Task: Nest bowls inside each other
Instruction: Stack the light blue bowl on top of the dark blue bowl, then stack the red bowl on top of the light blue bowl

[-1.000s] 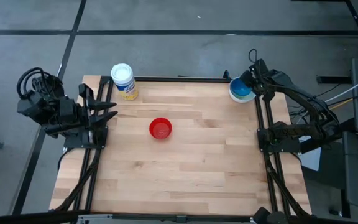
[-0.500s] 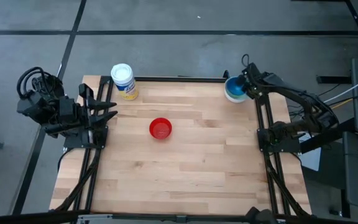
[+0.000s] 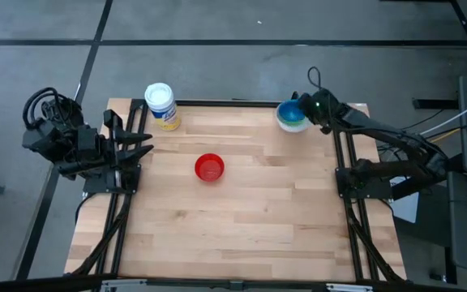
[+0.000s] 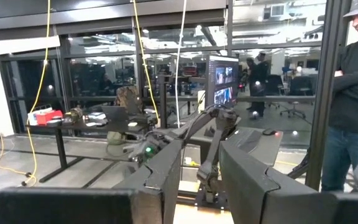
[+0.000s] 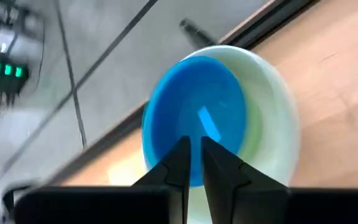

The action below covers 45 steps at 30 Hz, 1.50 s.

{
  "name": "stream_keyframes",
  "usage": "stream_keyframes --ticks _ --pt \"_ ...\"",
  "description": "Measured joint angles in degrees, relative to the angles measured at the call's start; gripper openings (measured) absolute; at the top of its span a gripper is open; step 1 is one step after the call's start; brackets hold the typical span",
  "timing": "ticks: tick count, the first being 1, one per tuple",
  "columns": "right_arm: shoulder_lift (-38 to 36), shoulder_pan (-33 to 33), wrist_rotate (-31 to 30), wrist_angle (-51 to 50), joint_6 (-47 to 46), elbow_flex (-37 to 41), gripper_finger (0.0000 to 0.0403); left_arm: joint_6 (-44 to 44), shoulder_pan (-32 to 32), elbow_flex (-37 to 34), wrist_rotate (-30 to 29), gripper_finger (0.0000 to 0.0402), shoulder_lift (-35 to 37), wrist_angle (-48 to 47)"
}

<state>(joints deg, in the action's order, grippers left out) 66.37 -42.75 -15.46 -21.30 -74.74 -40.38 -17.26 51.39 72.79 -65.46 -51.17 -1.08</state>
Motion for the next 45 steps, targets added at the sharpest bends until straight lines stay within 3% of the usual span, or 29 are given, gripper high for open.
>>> stream_keyframes --ticks 7,15,21,27,30,34,37,45 --pt "-2.5 4.7 0.4 -10.8 -1.4 0.0 0.0031 -0.2 0.0 0.0 0.7 0.0106 -1.2 0.0" --pt "-0.2 21.0 13.6 7.4 3.4 0.0 0.0033 0.0 0.0 0.0 0.9 0.0106 -2.5 0.0" --pt "6.0 34.9 19.8 10.0 -0.1 -1.5 0.0042 -0.5 0.0 0.0 0.3 0.0106 -3.1 -0.1" --pt "19.2 45.6 19.3 9.5 1.7 -17.4 0.0059 -2.5 0.2 0.0 -3.9 0.0106 -3.1 -0.4" --pt "27.8 47.4 19.3 2.4 6.8 -29.7 0.0062 -4.6 2.7 0.0 -11.1 0.0106 -3.1 -0.4" --pt "39.5 47.6 18.0 -17.8 17.8 -46.5 0.0066 -7.5 7.9 0.0 -20.8 0.0106 -3.1 -0.3" --pt "46.9 46.3 16.4 -29.5 24.6 -56.3 0.0084 -7.5 11.3 0.0 -24.4 0.0106 -3.0 0.0" --pt "56.9 40.8 16.3 -36.3 28.4 -70.3 0.0173 -6.0 14.4 0.0 -24.6 0.0106 -3.8 0.1"
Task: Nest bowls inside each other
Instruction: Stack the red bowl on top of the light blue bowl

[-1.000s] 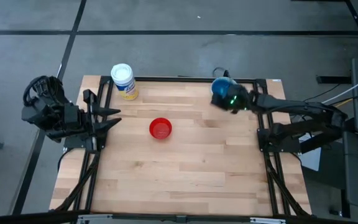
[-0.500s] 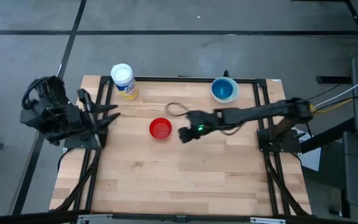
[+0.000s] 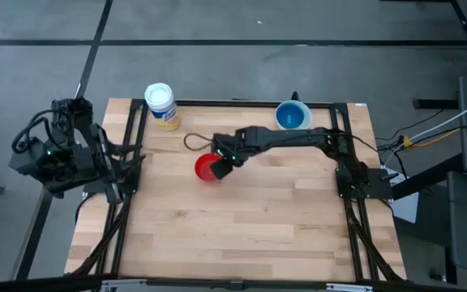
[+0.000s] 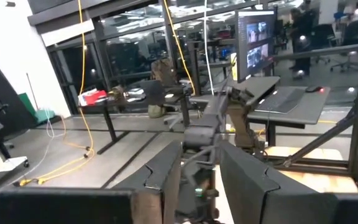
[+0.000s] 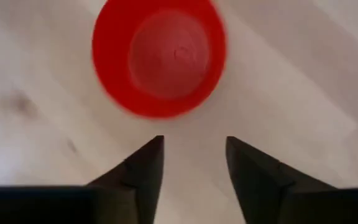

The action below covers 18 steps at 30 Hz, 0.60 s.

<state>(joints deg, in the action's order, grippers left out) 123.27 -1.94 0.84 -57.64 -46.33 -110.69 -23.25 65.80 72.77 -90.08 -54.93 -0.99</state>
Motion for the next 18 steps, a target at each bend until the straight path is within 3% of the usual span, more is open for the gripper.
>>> stream_keyframes --ticks 8,18 --pt "1.9 -4.0 4.7 1.2 -6.6 -1.1 0.0214 0.1 0.0 0.0 0.1 0.0106 -1.1 0.0" --pt "4.3 -4.1 7.6 5.9 -10.3 -1.2 0.0168 -0.5 0.0 0.0 1.7 0.0106 -1.1 0.0"
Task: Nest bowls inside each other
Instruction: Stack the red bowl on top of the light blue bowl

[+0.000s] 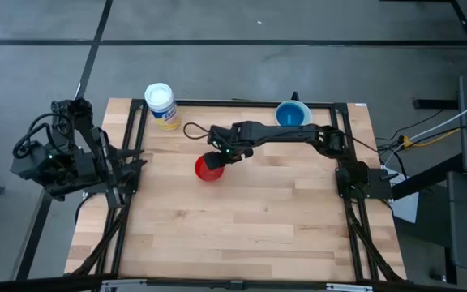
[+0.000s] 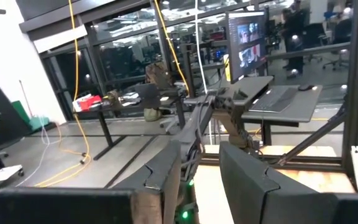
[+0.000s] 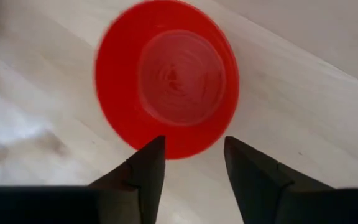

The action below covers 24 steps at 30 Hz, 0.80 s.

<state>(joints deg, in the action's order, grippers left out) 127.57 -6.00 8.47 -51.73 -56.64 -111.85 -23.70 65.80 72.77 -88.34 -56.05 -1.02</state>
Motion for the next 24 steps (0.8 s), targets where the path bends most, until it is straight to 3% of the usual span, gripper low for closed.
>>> stream_keyframes --ticks 13,24 --pt "1.0 -0.8 -1.4 -1.8 0.5 0.0 0.0152 0.4 0.0 0.0 1.5 0.0106 0.0 0.0" --pt "4.1 0.7 1.2 -1.7 0.5 0.1 0.0147 0.5 0.0 0.0 2.1 0.0106 0.0 0.0"
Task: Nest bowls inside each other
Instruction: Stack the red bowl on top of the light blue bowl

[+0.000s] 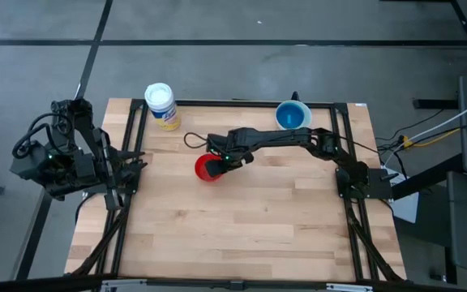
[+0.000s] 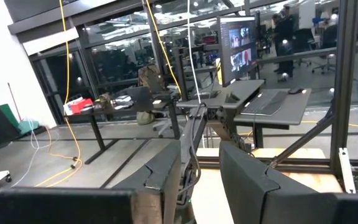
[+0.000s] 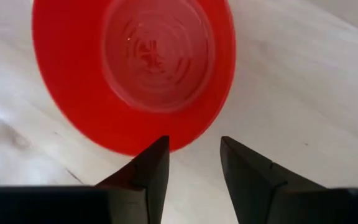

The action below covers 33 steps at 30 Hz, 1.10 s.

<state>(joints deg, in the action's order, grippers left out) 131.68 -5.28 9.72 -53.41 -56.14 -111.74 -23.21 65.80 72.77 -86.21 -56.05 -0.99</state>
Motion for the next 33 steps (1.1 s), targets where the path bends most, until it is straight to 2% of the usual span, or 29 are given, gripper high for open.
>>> stream_keyframes --ticks 8,16,20,23,27,33 --pt "0.1 -0.7 -1.8 0.5 -0.2 0.0 0.0143 0.0 0.0 0.0 0.0 0.0106 0.0 0.4" --pt "1.9 -0.7 -1.5 2.1 -1.7 -0.1 0.0119 -0.5 0.0 0.0 0.0 0.0106 0.0 1.0" --pt "3.7 -0.7 -0.6 2.8 -3.1 0.0 0.0082 -0.5 0.0 0.0 0.0 0.0106 0.0 1.0" --pt "4.0 -1.0 0.2 2.7 -0.4 0.1 0.002 -0.5 0.0 0.0 -0.2 0.0106 0.0 1.3" --pt "2.3 -2.6 -3.5 -1.7 3.0 0.1 0.0007 -0.8 0.0 0.0 -2.6 0.0106 0.0 1.3" --pt "-7.7 -8.5 -13.6 -15.3 11.1 0.0 0.0004 -3.5 1.0 0.0 -3.8 0.0105 0.0 3.0"
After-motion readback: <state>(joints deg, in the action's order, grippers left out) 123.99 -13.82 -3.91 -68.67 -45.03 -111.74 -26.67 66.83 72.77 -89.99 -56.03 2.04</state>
